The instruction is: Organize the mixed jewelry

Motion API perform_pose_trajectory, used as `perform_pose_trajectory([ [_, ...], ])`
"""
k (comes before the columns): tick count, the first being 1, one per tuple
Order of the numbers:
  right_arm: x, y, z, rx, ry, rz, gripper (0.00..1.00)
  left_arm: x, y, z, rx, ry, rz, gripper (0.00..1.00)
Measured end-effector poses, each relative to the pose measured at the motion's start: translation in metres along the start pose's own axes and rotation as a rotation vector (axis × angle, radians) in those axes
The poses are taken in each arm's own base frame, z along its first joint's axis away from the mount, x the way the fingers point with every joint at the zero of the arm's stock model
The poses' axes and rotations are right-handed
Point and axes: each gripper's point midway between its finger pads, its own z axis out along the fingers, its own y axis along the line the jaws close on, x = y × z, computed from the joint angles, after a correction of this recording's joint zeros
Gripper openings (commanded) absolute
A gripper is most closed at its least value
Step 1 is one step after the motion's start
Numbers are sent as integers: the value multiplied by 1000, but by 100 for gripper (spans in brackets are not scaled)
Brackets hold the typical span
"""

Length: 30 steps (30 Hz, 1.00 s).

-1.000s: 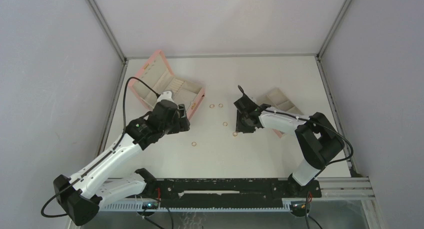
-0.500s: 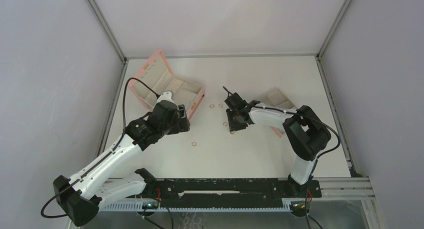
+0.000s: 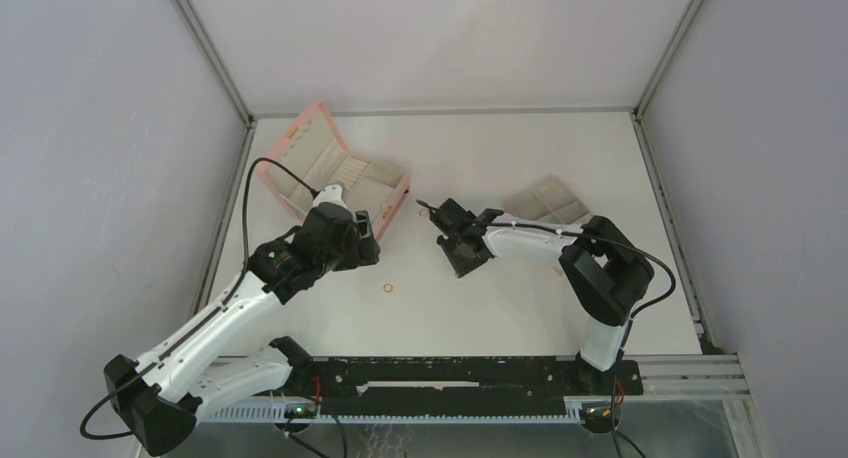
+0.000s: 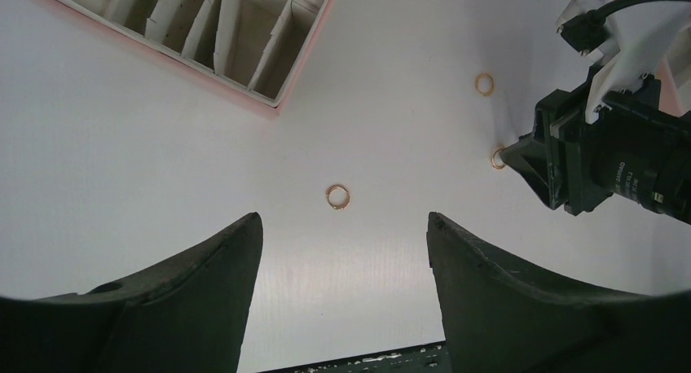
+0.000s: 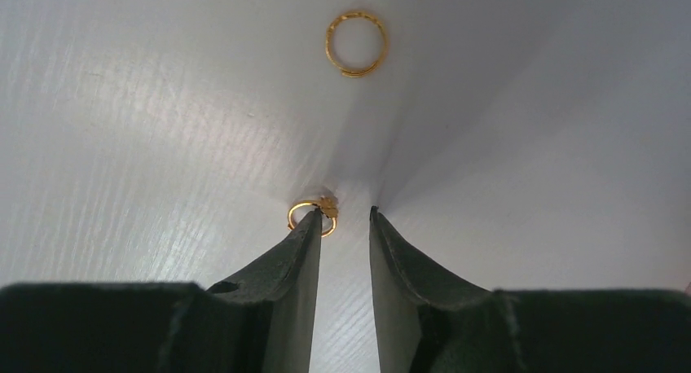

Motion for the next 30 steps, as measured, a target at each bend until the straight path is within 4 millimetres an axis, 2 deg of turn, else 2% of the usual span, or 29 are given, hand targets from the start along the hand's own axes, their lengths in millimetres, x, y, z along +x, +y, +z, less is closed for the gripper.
perform_pose_trajectory([
  [5,-2,-8,1,6,2,44,24,2,-1,1,3,10,2,79],
  [10,-2,-7,1,-15,8,76,0,2,-1,1,3,10,2,79],
  [15,-2,-4,1,-37,10,97,0,7,0,6,3,18,3,84],
  [18,-3,-3,-6,-66,-5,141,0,11,-2,11,13,26,4,76],
  [19,-4,-4,-13,-84,-22,171,0,12,-3,12,22,27,2,73],
  [23,-17,-9,-56,-157,-157,303,0,17,-15,16,83,41,-37,72],
  [25,-35,-8,-84,-200,-260,365,0,16,-29,18,152,37,-67,71],
  [27,-48,-3,-103,-246,-330,396,0,19,-43,20,226,43,-90,71],
  [30,-57,6,-120,-308,-378,429,0,25,-65,19,330,67,-102,70],
])
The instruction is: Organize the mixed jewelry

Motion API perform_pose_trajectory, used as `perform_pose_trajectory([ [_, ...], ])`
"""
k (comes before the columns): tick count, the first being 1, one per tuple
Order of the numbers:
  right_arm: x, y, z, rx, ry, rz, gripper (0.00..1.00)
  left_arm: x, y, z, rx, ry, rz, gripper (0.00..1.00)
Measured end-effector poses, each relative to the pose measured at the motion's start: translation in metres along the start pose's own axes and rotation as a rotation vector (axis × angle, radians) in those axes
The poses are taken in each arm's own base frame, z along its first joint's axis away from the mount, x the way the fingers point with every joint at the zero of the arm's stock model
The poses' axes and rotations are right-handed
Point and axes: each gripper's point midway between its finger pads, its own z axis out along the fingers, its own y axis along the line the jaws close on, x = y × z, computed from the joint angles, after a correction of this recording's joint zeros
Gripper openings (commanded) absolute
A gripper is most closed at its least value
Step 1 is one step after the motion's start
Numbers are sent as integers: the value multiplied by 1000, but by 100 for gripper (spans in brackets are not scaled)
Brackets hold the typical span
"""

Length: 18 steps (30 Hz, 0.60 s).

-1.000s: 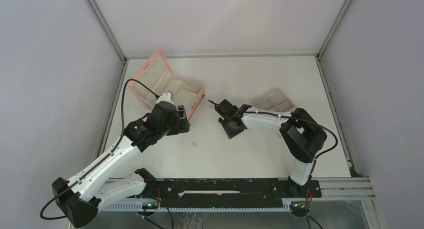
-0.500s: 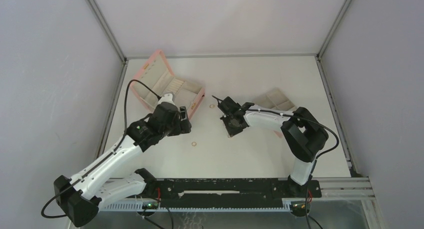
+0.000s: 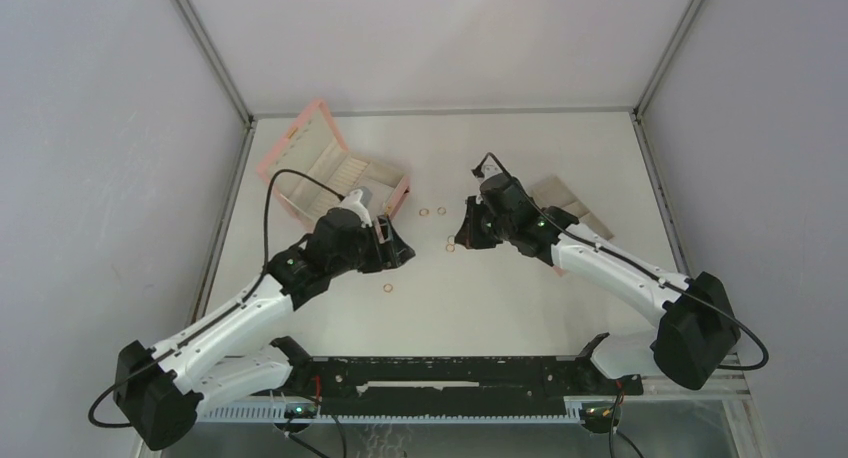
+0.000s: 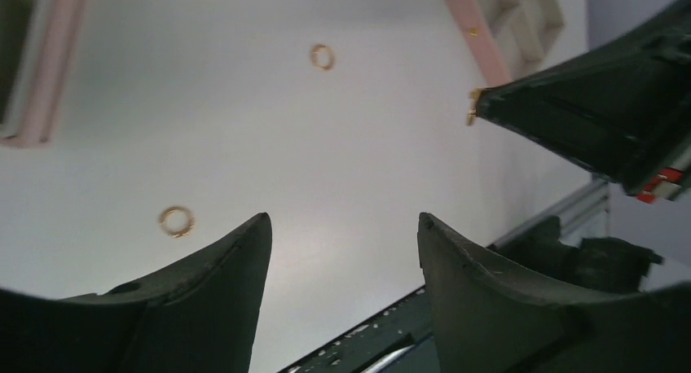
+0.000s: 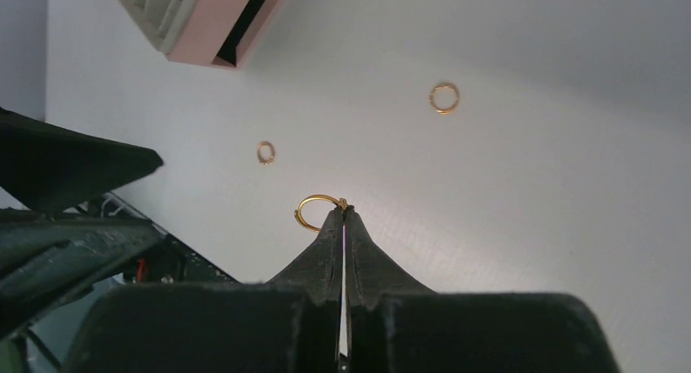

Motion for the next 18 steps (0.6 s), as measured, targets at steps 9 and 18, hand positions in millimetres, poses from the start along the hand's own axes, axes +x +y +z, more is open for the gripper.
perform_pose_trajectory([
  [9,4,19,-3,-71,19,50,0,-1,-58,12,226,13,-31,64],
  [18,1,28,-15,-109,1,49,0,16,-65,40,229,80,-30,51],
])
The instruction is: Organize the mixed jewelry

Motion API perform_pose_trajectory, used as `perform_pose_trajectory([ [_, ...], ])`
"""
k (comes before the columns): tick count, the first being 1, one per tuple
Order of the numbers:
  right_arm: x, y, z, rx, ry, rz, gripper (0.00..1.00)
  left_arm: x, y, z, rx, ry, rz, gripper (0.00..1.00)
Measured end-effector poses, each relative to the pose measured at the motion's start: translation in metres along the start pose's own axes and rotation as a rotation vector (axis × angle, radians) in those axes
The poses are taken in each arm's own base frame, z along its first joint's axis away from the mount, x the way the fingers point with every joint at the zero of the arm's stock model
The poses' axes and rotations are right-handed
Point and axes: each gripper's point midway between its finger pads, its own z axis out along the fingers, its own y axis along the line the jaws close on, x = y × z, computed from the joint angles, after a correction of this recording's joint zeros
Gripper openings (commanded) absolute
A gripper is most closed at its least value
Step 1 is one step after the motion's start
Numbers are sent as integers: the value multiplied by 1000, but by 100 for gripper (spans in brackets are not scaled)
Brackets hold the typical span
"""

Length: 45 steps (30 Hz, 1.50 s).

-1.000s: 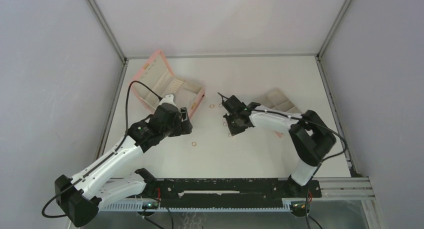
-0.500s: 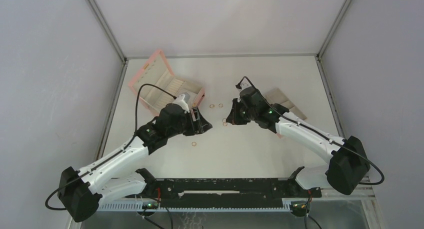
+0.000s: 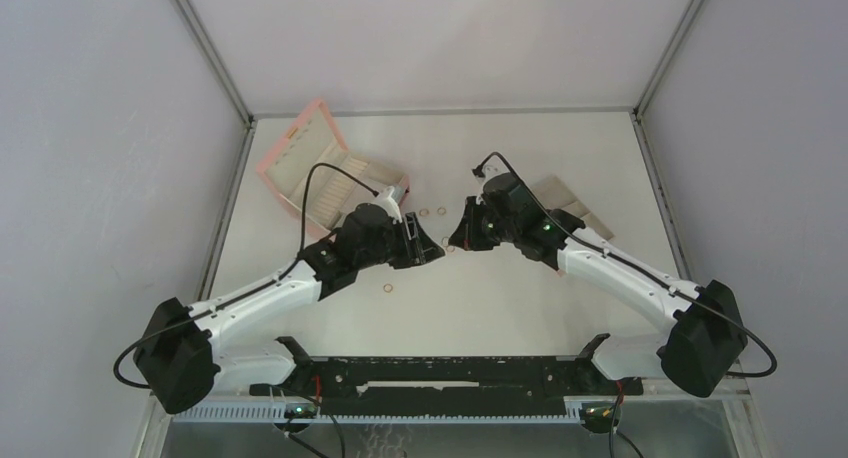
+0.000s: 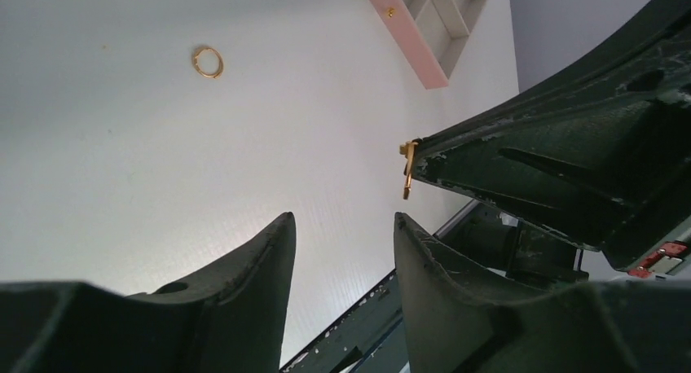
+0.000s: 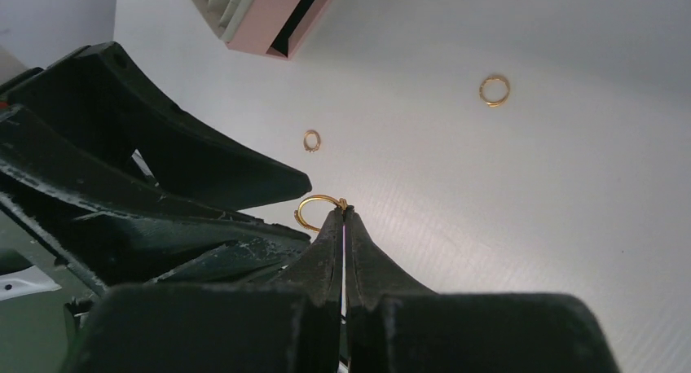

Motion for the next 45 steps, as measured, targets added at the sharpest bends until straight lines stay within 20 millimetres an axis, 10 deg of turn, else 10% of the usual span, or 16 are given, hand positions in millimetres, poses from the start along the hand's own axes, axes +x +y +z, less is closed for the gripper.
perform_pose_trajectory([
  [25,2,4,-3,-22,8,-3,0,-19,-28,5,113,-67,-31,26],
  [34,3,6,-3,-31,16,-3,0,-17,-25,8,103,-60,-35,0],
  [45,-17,2,-47,-233,-109,78,54,-22,-31,-10,171,-41,20,0],
])
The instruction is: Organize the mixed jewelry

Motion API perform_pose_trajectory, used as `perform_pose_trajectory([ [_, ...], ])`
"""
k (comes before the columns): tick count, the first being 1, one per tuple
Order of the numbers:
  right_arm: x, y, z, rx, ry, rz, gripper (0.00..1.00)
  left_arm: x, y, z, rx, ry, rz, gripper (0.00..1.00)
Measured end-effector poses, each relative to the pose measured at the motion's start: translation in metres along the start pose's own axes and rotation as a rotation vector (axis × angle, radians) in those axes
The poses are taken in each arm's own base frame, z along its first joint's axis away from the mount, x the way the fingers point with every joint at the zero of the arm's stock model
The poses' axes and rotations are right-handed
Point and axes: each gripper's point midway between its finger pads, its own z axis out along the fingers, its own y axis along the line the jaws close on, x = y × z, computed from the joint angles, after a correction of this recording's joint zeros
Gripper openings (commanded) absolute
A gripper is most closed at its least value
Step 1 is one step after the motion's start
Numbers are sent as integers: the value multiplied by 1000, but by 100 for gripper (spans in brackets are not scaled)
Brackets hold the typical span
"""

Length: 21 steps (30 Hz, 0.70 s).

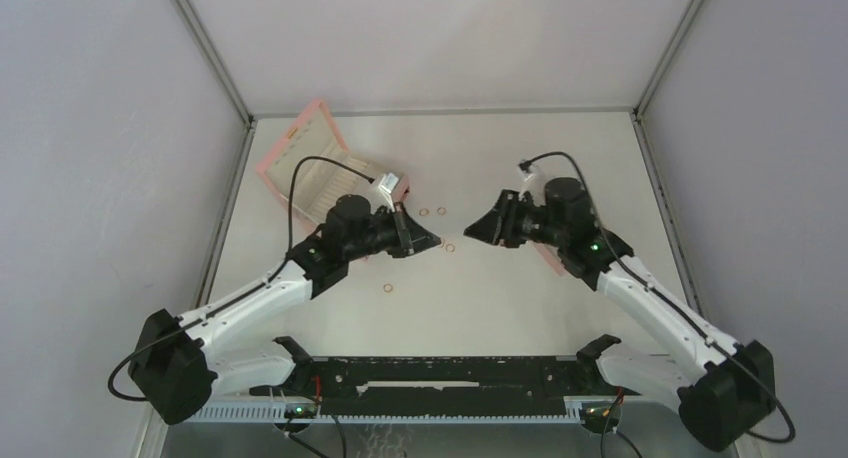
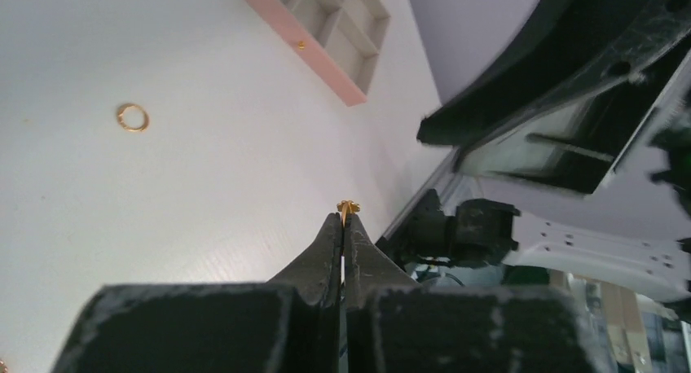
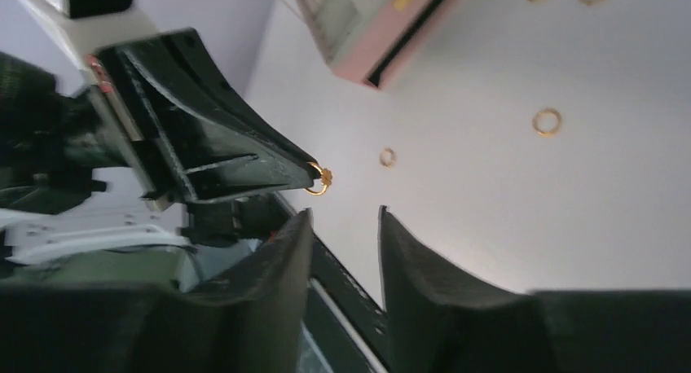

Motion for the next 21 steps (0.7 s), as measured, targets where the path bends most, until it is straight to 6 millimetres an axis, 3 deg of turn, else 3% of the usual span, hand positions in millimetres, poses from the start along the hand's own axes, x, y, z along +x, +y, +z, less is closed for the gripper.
perform_pose_trajectory([
  [3,-13,5,-18,-136,-73,36,65,-6,-9,-11,64,12,14,0],
  [7,-5,20,-25,-311,-50,48,71,-2,-27,-26,175,66,41,0],
  [11,5,42,-32,-486,5,46,72,7,-47,-37,285,125,75,0],
  [15,4,63,-39,-604,33,27,72,9,-62,-48,357,140,104,0],
  [21,10,79,-41,-690,79,2,69,6,-76,-56,424,131,137,0],
])
